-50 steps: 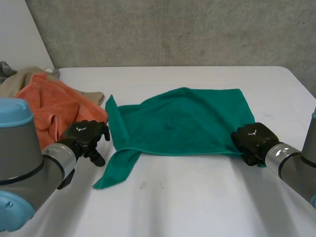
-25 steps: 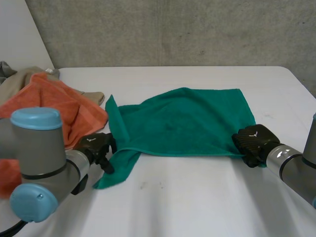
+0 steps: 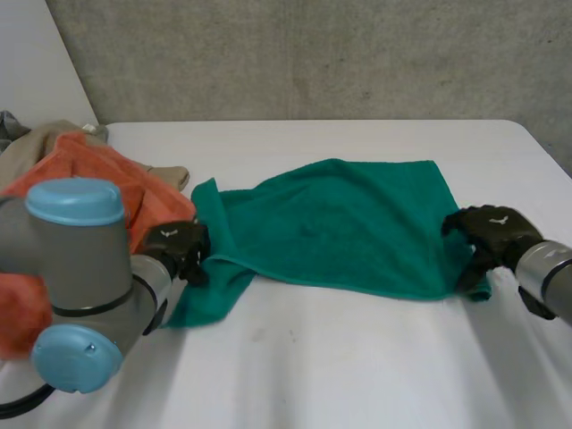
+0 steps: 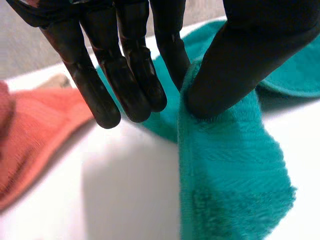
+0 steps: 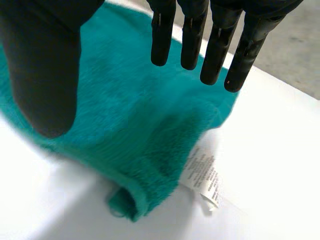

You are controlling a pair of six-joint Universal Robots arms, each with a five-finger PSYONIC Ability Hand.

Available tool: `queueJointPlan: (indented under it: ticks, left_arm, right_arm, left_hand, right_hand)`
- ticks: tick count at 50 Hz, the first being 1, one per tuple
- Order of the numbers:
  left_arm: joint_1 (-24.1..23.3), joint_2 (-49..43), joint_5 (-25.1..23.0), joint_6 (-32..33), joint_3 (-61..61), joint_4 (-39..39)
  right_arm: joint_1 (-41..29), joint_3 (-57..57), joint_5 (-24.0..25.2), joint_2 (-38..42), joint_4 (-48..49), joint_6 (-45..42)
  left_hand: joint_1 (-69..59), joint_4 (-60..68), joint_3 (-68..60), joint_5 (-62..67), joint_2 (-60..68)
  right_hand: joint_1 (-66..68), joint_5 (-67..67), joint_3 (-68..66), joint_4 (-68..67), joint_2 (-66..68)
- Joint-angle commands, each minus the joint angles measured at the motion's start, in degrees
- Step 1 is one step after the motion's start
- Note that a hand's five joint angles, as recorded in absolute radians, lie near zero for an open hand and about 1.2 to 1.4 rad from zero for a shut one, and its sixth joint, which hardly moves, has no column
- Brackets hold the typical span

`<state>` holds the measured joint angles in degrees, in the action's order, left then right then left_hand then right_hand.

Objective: Fold the laundry.

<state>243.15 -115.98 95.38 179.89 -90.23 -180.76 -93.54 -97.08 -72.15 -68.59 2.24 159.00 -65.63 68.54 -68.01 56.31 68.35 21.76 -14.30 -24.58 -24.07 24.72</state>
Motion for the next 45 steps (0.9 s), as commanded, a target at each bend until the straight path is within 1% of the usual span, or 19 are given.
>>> queueJointPlan:
  ticks: [1,5,11,16,23,24,25,27,28,29,30,32,38,41,42,43,44,45]
  left_arm:
    - [-0.5,7.1,-0.1,4.0,-0.4,-0.1]
    - [-0.6,9.4,-0.2,7.0,-0.3,-0.6]
    - [-0.5,9.9,-0.2,10.1,0.1,-0.6]
    - [-0.1,9.8,-0.2,10.4,0.2,-0.6]
    - [0.2,9.8,-0.2,10.4,0.4,-0.6]
    - [0.2,9.9,-0.2,10.4,0.4,-0.6]
    - [0.2,9.9,-0.2,10.4,0.5,-0.6]
    - [0.1,9.9,-0.2,10.4,0.6,-0.6]
    - [0.1,9.9,-0.2,10.4,0.6,-0.6]
    - [0.1,9.9,-0.2,10.5,0.6,-0.6]
    - [0.0,9.9,-0.2,10.5,0.6,-0.6]
    - [0.0,10.0,-0.2,10.5,0.5,-0.5]
    - [-0.1,11.9,-0.4,10.7,-0.1,0.3]
    - [-0.1,13.4,-0.5,11.2,-0.7,1.0]
    - [0.0,14.7,-0.5,12.6,-1.5,1.8]
    - [0.1,15.3,-0.6,13.6,-2.0,2.3]
    - [0.2,16.0,-0.7,14.9,-2.3,2.8]
    - [0.3,17.1,-0.7,18.0,-3.1,3.7]
  right_arm:
    - [4.2,0.9,3.0,-0.6,-2.8,6.4]
    - [4.2,0.2,3.9,-0.5,-3.6,5.7]
    - [4.6,-0.6,3.9,-0.1,-3.6,0.6]
    - [4.4,-0.9,3.8,0.5,-3.1,-2.2]
    - [4.2,0.6,3.3,6.1,-1.5,-7.0]
    - [4.2,0.9,3.3,6.5,-1.3,-7.2]
    - [4.1,1.4,3.3,7.2,-0.4,-7.3]
    - [4.1,2.1,3.3,7.8,0.5,-7.3]
    - [4.0,2.8,3.2,8.3,1.2,-7.7]
    - [4.0,3.0,3.0,8.5,1.2,-7.8]
    - [4.0,3.5,2.8,8.7,1.2,-7.8]
    - [4.2,4.8,2.7,8.9,0.8,-7.8]
    - [4.6,5.1,3.1,7.4,-0.6,-8.6]
    - [4.9,5.4,3.4,1.6,-5.3,-12.8]
    - [5.1,5.4,3.4,-0.2,-7.0,-14.1]
    - [6.1,5.7,3.3,-4.1,-11.9,-18.7]
    - [6.6,5.8,3.3,-5.6,-14.2,-20.8]
    - [7.1,6.1,3.2,-7.0,-16.6,-23.4]
  left_hand:
    - [-14.4,11.5,-12.0,13.7,11.7]
    - [-14.4,11.5,-12.0,13.7,11.7]
    - [-14.4,11.5,-12.0,13.7,11.7]
    - [-14.4,11.5,-12.0,13.7,11.7]
    - [-14.4,11.5,-12.0,13.7,11.7]
    - [-14.4,11.5,-12.0,13.7,11.7]
    - [-14.4,11.5,-12.0,13.7,11.7]
    - [-14.4,11.5,-12.0,13.7,11.7]
    - [-14.4,11.5,-12.0,13.7,11.7]
    - [-14.4,11.5,-12.0,13.7,11.7]
    - [-14.4,11.5,-12.0,13.7,11.7]
    - [-14.4,11.5,-12.0,13.7,11.7]
    - [-14.4,11.5,-12.0,13.7,11.7]
    - [-14.4,11.5,-12.0,13.7,11.7]
    - [-14.4,11.5,-12.0,13.7,11.7]
    - [-14.4,11.5,-12.0,13.7,11.7]
    - [-14.4,11.5,-12.0,13.7,11.7]
    - [-14.4,11.5,-12.0,13.7,11.7]
  right_hand:
    - [4.1,-1.6,-1.3,-1.8,1.2]
    - [7.7,-5.1,-4.8,-5.4,4.7]
    - [10.4,-7.8,-7.5,-8.1,7.4]
    - [12.5,-10.0,-9.7,-10.2,9.6]
    - [17.6,-15.0,-14.8,-15.3,14.6]
    - [20.1,-17.5,-17.3,-17.8,17.1]
    - [28.3,-25.7,-25.5,-26.0,25.3]
    - [37.2,-34.7,-34.4,-34.9,34.3]
    - [45.4,-42.9,-42.6,-43.1,42.5]
    - [49.0,-46.5,-46.2,-46.7,46.1]
    - [55.5,-53.0,-52.7,-53.2,52.6]
    - [58.2,-55.7,-55.4,-55.9,55.3]
    - [58.2,-55.7,-55.4,-55.9,55.3]
    - [58.2,-55.7,-55.4,-55.9,55.3]
    - [58.2,-55.7,-55.4,-55.9,55.3]
    - [58.2,-55.7,-55.4,-55.9,55.3]
    - [58.2,-55.7,-55.4,-55.9,55.3]
    - [58.2,-55.7,-55.4,-55.9,55.3]
